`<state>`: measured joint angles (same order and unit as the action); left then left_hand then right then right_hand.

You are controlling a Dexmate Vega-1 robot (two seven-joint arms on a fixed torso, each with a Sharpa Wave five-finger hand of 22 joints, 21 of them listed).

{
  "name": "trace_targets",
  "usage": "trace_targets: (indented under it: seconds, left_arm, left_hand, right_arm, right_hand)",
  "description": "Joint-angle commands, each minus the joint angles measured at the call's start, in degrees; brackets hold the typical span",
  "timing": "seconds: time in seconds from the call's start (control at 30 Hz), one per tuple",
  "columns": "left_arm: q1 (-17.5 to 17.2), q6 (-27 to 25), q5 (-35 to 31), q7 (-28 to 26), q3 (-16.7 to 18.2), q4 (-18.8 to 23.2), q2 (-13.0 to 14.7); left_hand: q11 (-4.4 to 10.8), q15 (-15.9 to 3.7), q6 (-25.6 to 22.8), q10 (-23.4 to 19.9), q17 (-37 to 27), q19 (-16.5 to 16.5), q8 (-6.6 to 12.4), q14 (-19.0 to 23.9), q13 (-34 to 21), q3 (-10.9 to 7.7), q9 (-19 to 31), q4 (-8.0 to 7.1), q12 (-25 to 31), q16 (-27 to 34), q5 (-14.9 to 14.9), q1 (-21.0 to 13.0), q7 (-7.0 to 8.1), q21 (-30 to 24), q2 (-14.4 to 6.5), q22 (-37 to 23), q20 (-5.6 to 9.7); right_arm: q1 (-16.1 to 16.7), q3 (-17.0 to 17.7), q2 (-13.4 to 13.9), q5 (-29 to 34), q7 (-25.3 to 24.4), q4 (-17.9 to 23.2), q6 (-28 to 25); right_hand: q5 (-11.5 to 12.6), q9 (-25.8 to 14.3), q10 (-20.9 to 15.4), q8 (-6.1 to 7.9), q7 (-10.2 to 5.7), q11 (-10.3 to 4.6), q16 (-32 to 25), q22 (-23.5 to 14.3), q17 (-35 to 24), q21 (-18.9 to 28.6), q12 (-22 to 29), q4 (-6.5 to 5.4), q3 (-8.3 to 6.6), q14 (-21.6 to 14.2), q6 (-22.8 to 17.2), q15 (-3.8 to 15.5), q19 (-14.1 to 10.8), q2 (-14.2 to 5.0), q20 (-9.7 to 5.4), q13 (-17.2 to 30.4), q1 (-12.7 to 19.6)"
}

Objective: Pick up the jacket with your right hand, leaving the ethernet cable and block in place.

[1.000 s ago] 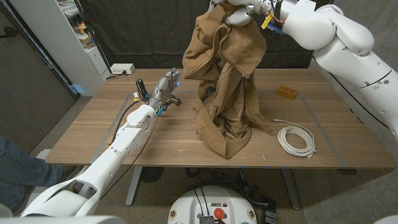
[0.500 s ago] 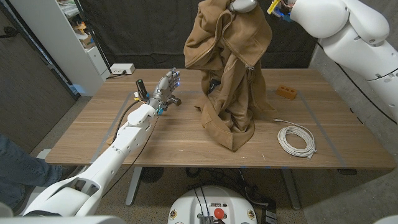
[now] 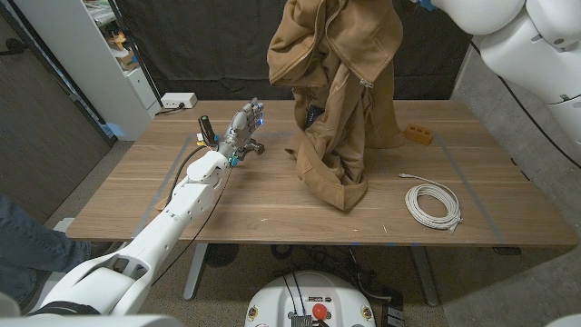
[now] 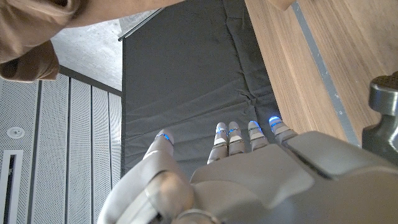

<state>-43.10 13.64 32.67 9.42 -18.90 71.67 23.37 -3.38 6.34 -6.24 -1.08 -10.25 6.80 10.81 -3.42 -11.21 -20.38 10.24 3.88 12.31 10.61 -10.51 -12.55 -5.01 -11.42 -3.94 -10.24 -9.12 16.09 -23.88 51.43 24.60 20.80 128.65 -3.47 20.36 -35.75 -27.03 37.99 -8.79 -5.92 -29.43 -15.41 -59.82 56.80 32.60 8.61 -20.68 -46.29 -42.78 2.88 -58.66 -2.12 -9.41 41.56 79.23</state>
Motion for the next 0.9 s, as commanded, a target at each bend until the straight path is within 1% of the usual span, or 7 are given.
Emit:
trace_targets:
  seconds: [0.03,0.27,0.43,0.47,0.67,0.73,0.9]
  left_arm:
    - [0.3,0.5,0.3,0.5,0.2,-0.7,-0.2]
    - [0.3,0.6,0.4,0.8,0.1,-0.4,-0.1]
    - [0.2,0.3,0.2,0.7,0.1,0.3,0.2]
    - [0.2,0.4,0.2,0.7,0.2,0.4,0.2]
    - [0.2,0.2,0.1,0.7,0.2,0.9,0.5]
    - [0.2,0.2,0.2,0.6,0.3,1.0,0.5]
    - [-0.1,0.4,0.2,-0.1,0.6,1.0,0.4]
  left_hand:
    - [-0.31,0.23,-0.3,-0.5,-0.3,0.3,0.09,0.2,-0.1,-0.02,0.2,0.21,0.0,0.3,0.0,0.2,-0.19,0.0,-0.3,-0.3,-0.34]
    - [-0.34,0.21,-0.3,-0.6,-0.3,0.4,0.08,0.2,-0.1,-0.02,0.2,0.25,0.0,0.3,0.0,0.2,-0.21,0.0,-0.4,-0.3,-0.39]
    - [-0.33,0.23,-0.3,-0.5,-0.3,0.4,0.08,0.2,-0.1,-0.02,0.2,0.27,-0.1,0.3,0.0,0.3,-0.2,-0.1,-0.4,-0.3,-0.44]
    - [-0.28,0.19,-0.3,-0.5,-0.3,0.4,0.08,0.2,-0.1,-0.02,0.2,0.27,-0.1,0.3,0.0,0.3,-0.16,-0.1,-0.4,-0.3,-0.39]
    - [-0.24,0.2,-0.3,-0.5,-0.3,0.4,0.08,0.2,-0.1,-0.02,0.2,0.3,0.0,0.3,0.0,0.3,-0.16,-0.1,-0.4,-0.3,-0.43]
    - [-0.27,0.21,-0.3,-0.5,-0.3,0.4,0.07,0.2,-0.1,-0.02,0.2,0.31,0.0,0.3,0.0,0.3,-0.18,-0.1,-0.4,-0.3,-0.51]
    - [-0.26,0.21,-0.3,-0.5,-0.3,0.3,0.08,0.3,-0.1,-0.04,0.2,0.33,0.0,0.3,0.0,0.3,-0.24,-0.1,-0.4,-0.3,-0.53]
  right_arm:
    - [-3.1,0.0,0.0,-0.5,2.5,1.8,-3.7]
    - [-4.0,0.8,-0.2,-3.7,3.5,2.3,-5.9]
    - [-4.8,0.3,0.1,-4.0,3.6,2.8,-6.5]
    - [-4.9,0.3,-0.1,-4.4,3.6,2.8,-6.8]
    - [-6.0,-0.8,-0.6,-5.5,4.0,2.4,-7.6]
    - [-6.1,-1.0,-0.7,-5.5,3.8,2.3,-7.8]
    - [-6.0,-1.4,-0.7,-5.5,3.0,1.9,-7.2]
  right_hand:
    - [0.4,-0.2,-0.2,0.43,-0.11,0.32,0.0,-0.1,-0.3,0.6,-0.3,0.53,-2.67,-3.3,-0.3,9.74,0.5,-4.41,-3.54,0.4,4.3]
    - [0.5,-0.2,-0.2,0.4,-0.02,0.3,0.2,0.0,-0.6,1.0,-0.5,0.54,-2.82,-3.3,-0.4,9.74,0.7,-4.36,-3.55,0.5,4.2]
    - [0.7,-0.3,-0.2,0.4,-0.08,0.34,0.3,0.1,-0.8,1.4,-0.8,0.57,-2.92,-3.5,-0.4,9.72,0.9,-4.23,-3.56,0.4,4.2]
    - [0.7,-0.4,-0.1,0.41,-0.14,0.56,0.3,0.1,-0.8,1.5,-0.9,0.57,-2.96,-3.5,-0.4,9.71,1.0,-4.26,-3.56,0.5,4.2]
    - [0.8,-0.7,0.0,0.49,-0.09,0.31,0.5,0.3,-1.0,1.9,-1.1,0.53,-3.12,-3.7,-0.4,9.66,1.3,-4.23,-3.57,0.6,4.1]
    - [0.9,-0.8,0.2,0.51,-0.02,0.55,0.6,0.3,-1.1,2.0,-1.3,0.58,-3.13,-3.7,-0.4,9.69,1.3,-4.12,-3.57,0.7,4.1]
    - [1.0,-0.7,0.6,0.45,-0.01,0.5,0.7,0.4,-1.2,2.3,-1.7,0.51,-3.24,-3.8,-0.6,9.67,1.6,-4.11,-3.57,0.7,3.9]
